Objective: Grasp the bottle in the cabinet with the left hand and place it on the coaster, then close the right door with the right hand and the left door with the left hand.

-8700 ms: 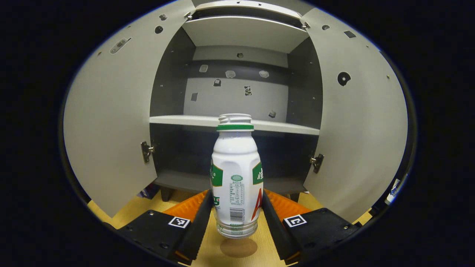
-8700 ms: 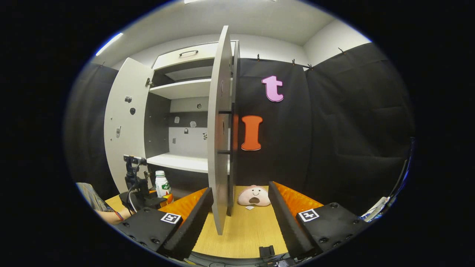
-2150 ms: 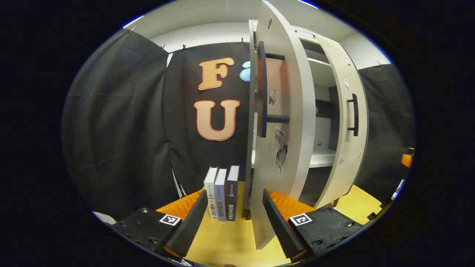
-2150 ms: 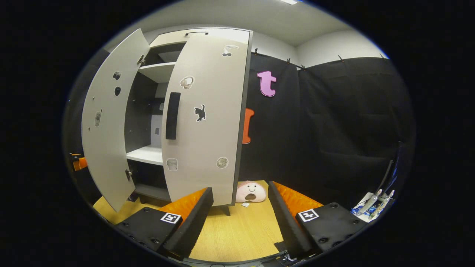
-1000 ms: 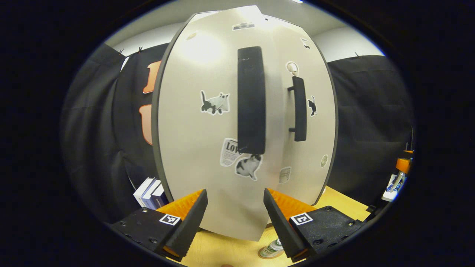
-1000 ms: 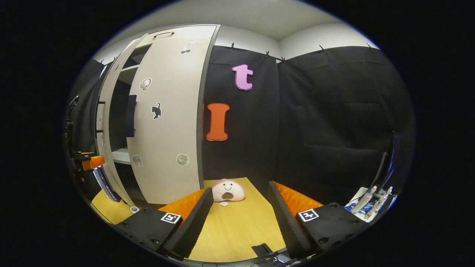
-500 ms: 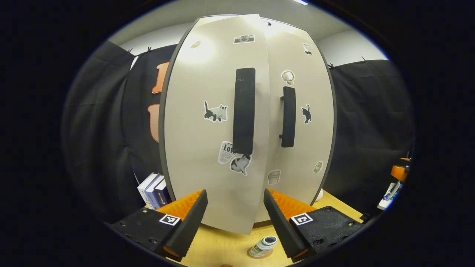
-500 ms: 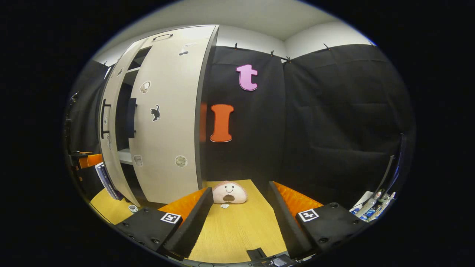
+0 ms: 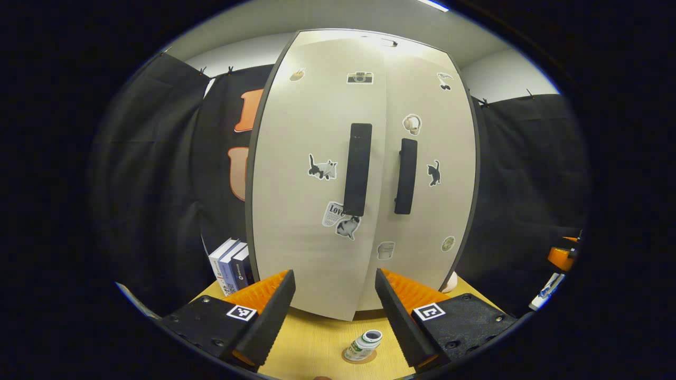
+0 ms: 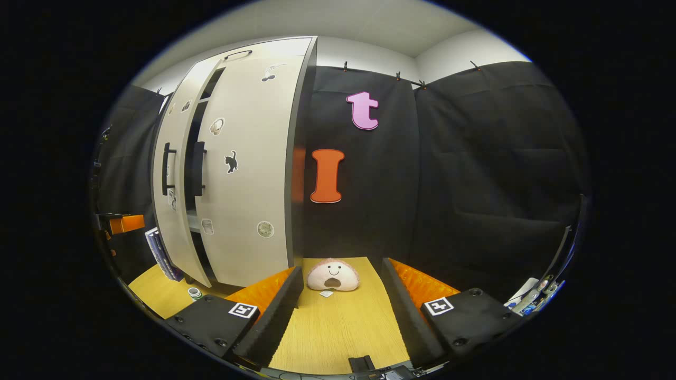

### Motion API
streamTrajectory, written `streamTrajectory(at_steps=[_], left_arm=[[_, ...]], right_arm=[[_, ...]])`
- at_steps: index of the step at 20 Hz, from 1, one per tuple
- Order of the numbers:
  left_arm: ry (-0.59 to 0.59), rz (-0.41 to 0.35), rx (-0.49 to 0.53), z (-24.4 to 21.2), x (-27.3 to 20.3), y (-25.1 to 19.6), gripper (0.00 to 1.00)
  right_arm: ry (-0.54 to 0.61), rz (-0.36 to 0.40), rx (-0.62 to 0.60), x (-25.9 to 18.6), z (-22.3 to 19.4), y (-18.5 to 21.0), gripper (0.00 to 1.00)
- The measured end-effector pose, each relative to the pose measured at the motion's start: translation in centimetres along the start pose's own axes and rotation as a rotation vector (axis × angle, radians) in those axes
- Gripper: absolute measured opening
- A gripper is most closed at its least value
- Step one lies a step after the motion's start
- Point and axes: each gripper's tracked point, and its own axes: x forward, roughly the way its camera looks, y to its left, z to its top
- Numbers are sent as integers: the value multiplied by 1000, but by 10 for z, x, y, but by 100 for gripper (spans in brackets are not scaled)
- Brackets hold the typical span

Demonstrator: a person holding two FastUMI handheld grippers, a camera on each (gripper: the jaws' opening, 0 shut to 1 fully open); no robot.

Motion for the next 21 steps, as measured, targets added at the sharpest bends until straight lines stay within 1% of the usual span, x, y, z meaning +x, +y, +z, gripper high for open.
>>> streamTrajectory(at_steps=[1, 2, 3, 8, 9, 10, 11, 12, 21], left_arm=[[-9, 5, 0, 4, -4, -1, 93], [-18, 10, 1, 8, -9, -1, 97], [-26, 16, 2, 11, -13, -1, 93], [-62, 33, -1, 23, -24, -3, 93], [-71, 36, 2, 25, -27, -3, 89], [-78, 38, 7, 28, -29, -4, 89], [-84, 39, 12, 30, -30, -4, 93], [-88, 41, 17, 30, -30, -5, 93], [-94, 27, 21, 31, -26, -16, 93]], right_arm=[[-3, 6, 0, 0, 1, 0, 98], [-7, 13, -1, -1, 3, -1, 98], [-9, 19, 0, -3, 4, -1, 98], [-26, 44, -4, -7, 12, -2, 98], [-30, 46, -5, -7, 14, -2, 98], [-32, 48, -5, -8, 14, -4, 98], [-33, 50, -5, -9, 14, -5, 98], [-34, 52, -4, -9, 15, -5, 98], [-36, 47, 2, -9, 15, -15, 98]])
